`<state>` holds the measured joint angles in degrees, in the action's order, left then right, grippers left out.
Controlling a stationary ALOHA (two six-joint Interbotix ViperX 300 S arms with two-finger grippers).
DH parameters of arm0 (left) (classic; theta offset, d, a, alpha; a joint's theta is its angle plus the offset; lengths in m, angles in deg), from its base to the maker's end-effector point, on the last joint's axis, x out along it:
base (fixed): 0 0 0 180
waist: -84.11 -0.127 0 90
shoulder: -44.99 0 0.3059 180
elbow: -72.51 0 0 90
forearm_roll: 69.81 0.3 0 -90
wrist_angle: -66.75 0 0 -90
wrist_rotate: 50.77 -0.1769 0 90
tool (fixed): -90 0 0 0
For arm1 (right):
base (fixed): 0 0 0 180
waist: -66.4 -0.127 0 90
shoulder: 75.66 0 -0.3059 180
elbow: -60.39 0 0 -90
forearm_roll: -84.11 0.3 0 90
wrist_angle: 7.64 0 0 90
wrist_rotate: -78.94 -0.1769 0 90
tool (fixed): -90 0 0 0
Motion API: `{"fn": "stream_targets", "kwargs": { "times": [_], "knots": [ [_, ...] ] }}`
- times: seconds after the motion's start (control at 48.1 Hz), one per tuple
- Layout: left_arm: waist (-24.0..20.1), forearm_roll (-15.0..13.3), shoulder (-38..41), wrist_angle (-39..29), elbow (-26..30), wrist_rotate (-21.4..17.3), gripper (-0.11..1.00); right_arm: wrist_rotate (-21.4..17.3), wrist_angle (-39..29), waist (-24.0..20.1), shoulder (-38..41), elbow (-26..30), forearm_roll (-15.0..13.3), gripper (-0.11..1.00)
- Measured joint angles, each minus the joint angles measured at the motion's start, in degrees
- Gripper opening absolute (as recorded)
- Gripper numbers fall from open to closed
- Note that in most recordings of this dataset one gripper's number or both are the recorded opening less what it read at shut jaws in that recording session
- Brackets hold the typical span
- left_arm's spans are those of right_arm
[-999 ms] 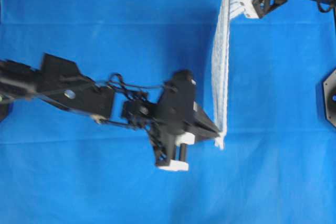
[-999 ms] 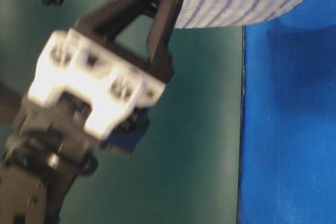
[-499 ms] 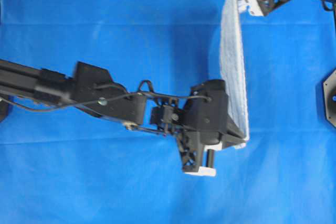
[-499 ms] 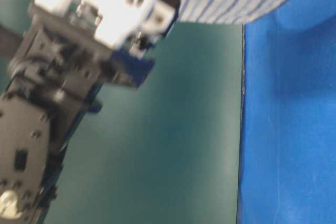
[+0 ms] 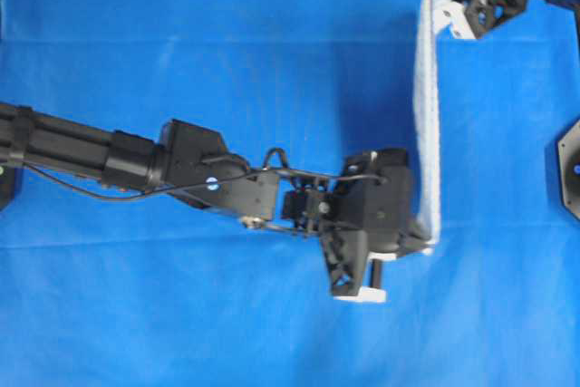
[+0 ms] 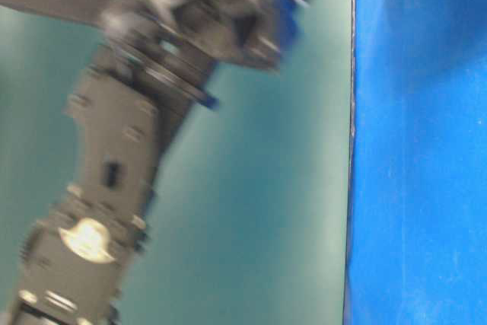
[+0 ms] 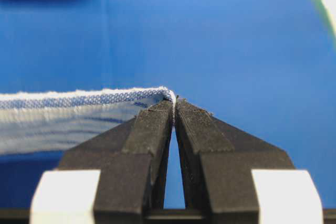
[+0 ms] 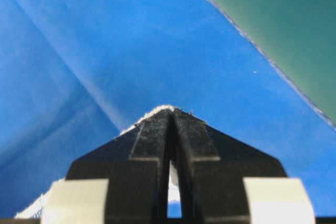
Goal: Fold the blue towel.
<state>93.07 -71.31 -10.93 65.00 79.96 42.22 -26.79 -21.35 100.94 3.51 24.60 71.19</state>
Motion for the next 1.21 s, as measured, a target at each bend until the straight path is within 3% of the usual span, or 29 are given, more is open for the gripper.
{"fn": "stream_targets", "kwargs": {
  "times": [0.166, 0.333, 0.562, 1.103, 1.207],
  "knots": [
    [0.0, 0.0, -3.4, 2.5, -8.2, 1.4, 0.01, 0.0, 3.3, -2.0, 9.8, 4.8, 0.0, 0.01],
    [0.4, -0.1, -6.9, 5.7, -16.3, 5.4, 0.01, 0.2, 5.3, -4.3, 17.5, 10.3, 0.1, 0.01],
    [0.9, -0.2, -10.4, 6.5, -24.1, 9.1, 0.01, 0.3, 5.7, -7.2, 24.0, 16.8, 0.0, 0.01],
    [0.5, -0.2, -11.3, 5.5, -26.5, 8.9, 0.01, 0.3, 5.6, -8.1, 25.2, 18.5, 0.0, 0.01],
    [0.4, -0.2, -11.3, 5.1, -26.5, 8.8, 0.09, 0.2, 5.6, -8.1, 25.2, 18.5, 0.0, 0.02]
  ]
}}
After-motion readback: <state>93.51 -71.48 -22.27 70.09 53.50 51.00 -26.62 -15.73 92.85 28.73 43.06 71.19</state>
